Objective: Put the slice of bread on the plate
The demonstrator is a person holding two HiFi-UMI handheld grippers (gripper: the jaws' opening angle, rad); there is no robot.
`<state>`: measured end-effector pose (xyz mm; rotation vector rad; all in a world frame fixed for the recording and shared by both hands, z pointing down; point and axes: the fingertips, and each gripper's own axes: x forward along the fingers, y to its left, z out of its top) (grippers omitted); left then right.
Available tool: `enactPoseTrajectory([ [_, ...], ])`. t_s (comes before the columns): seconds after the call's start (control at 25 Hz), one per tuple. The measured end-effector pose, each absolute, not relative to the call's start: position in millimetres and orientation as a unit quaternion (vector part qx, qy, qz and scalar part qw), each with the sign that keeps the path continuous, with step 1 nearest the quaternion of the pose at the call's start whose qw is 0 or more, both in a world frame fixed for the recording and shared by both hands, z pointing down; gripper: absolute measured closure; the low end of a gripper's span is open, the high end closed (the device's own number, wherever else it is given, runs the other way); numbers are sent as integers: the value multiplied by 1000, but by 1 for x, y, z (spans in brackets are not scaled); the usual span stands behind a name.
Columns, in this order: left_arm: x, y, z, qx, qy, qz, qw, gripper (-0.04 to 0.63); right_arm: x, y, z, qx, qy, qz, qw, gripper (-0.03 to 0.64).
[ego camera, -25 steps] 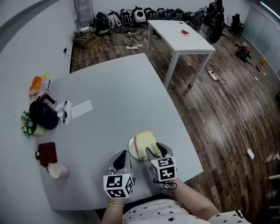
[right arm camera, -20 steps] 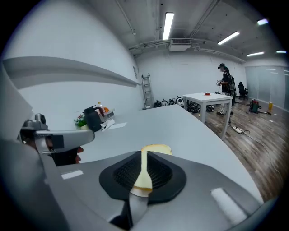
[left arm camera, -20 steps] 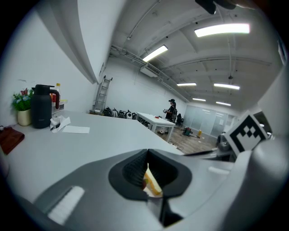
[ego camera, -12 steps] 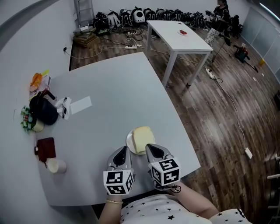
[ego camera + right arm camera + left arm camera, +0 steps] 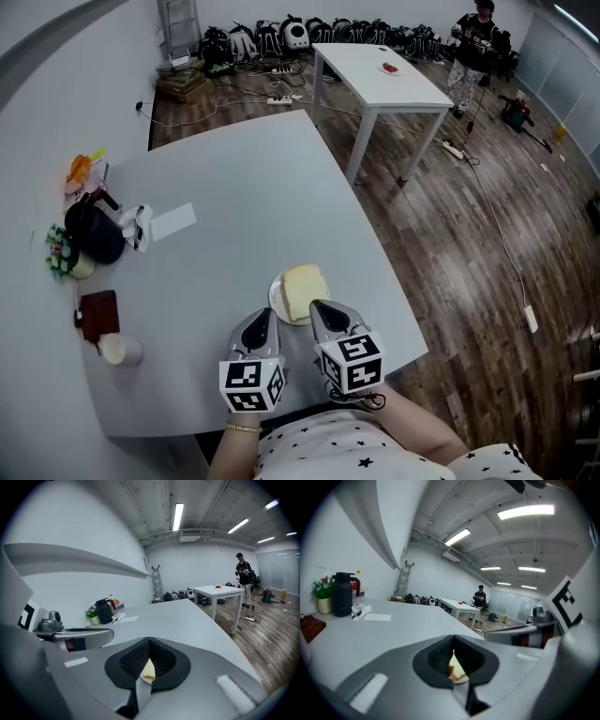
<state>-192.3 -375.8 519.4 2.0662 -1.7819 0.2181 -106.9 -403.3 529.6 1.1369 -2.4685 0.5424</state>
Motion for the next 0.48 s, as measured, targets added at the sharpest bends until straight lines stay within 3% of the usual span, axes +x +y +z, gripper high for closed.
enactPoseTrajectory([
  [0.48,-192,-376,516,740,-638,76,200,586,-110,-402,523,400,-879,187,180,618],
])
